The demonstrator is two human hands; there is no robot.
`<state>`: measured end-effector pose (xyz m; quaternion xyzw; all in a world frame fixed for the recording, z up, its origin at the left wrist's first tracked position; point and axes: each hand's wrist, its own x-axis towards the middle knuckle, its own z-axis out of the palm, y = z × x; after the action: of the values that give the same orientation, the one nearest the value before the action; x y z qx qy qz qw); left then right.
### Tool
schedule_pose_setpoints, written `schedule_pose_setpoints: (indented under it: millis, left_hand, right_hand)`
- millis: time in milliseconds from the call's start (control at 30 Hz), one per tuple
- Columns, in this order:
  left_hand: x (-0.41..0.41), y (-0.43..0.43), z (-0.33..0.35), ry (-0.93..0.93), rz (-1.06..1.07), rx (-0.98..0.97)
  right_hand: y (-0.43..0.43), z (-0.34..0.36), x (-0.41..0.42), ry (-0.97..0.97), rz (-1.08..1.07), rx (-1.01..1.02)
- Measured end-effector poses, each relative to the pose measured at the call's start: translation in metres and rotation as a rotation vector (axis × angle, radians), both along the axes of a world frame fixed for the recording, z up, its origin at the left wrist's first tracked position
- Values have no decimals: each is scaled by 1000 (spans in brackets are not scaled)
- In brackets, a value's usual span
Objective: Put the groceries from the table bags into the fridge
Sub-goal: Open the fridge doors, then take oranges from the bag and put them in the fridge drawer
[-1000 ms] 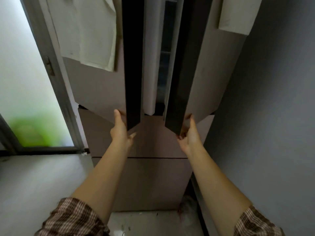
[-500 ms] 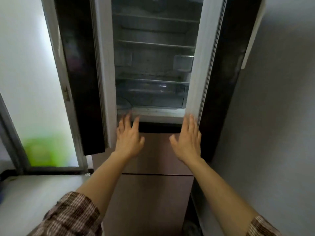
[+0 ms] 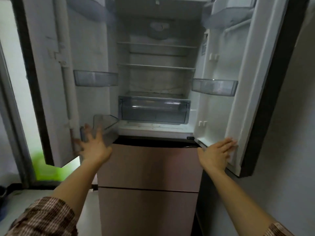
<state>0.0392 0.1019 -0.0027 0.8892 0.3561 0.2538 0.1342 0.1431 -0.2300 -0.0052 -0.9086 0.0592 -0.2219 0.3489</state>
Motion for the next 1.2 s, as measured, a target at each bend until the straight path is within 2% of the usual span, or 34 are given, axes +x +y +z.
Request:
schedule_pose_setpoints:
  millis: [200,333,600,767,1033,1200]
  left_hand:
    - [-20,44,8,76,-41,23]
    - [-30,44,14,35,-90,-46]
    - [-96,40,9,-157,-241,-2]
    - [-203,112,-24,-123,-171,-69]
    - [-420,258,-89,41,130,-172]
    - [-547,316,-126,78,371,-309]
  right_hand:
    - [-18,-5,-3,50,-2,-16]
    - [6,1,-18,77,23,1]
    - [160,5,-97,-17,441,-104]
    - [293,-21,-191,-13,773,-200]
    - [490,-87,-380,97,1178,-258]
    - [574,-124,-472,138,1421,-415]
